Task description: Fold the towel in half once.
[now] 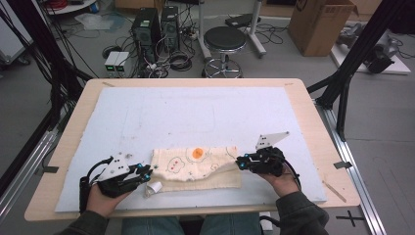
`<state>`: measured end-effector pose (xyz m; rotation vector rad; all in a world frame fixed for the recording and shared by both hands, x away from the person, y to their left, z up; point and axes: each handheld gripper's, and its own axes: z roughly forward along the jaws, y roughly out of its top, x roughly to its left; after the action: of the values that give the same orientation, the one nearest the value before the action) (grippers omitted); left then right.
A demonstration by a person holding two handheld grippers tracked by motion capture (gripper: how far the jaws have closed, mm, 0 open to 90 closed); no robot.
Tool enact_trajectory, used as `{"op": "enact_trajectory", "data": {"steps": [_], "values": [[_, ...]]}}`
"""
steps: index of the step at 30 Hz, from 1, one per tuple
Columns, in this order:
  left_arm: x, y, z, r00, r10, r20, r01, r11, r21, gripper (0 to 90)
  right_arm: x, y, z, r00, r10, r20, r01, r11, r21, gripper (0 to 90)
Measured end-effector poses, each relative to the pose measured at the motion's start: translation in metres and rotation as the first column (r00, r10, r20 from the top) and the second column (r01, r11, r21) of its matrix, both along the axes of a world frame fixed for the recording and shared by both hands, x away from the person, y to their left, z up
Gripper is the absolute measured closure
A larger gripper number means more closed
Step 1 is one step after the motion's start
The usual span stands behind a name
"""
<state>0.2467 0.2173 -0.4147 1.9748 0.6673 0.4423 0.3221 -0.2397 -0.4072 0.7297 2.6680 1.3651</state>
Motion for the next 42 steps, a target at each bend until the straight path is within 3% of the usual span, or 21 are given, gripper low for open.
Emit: {"op": "enact_trajectory", "data": {"steps": [6,14,20,27,34,38,42], "values": [[0.003,0.002,0.003,1.0000,0.007,-0.003,-0.007,0.9998,-0.020,69.1,-0.005,-0.002,0.007,0.9998,0.020,0.001,-0.020,0.999,0.039,69.8],[0.009,-0.012,-0.012,0.9967,-0.055,-0.059,0.056,0.9982,0.022,66.4,-0.009,0.013,-0.012,0.9945,0.102,-0.024,-0.103,0.994,-0.040,66.2],[0.009,-0.013,-0.020,0.9918,-0.082,-0.098,0.087,0.9951,0.047,64.7,-0.012,0.016,-0.021,0.9891,0.138,-0.052,-0.140,0.989,-0.053,65.7],[0.009,-0.014,-0.029,0.9839,-0.106,-0.144,0.121,0.9877,0.099,68.2,-0.017,0.022,-0.025,0.9830,0.176,-0.052,-0.180,0.979,-0.092,66.0],[0.008,-0.012,-0.031,0.9861,-0.096,-0.136,0.112,0.9871,0.114,77.6,-0.021,0.023,-0.029,0.9803,0.191,-0.050,-0.196,0.971,-0.138,76.3],[0.008,-0.012,-0.031,0.9872,-0.095,-0.127,0.110,0.9870,0.117,80.5,-0.020,0.023,-0.029,0.9795,0.193,-0.056,-0.199,0.970,-0.137,82.7],[0.008,-0.012,-0.031,0.9879,-0.094,-0.124,0.109,0.9867,0.121,83.5,-0.020,0.022,-0.027,0.9800,0.190,-0.059,-0.196,0.972,-0.126,83.5]]}}
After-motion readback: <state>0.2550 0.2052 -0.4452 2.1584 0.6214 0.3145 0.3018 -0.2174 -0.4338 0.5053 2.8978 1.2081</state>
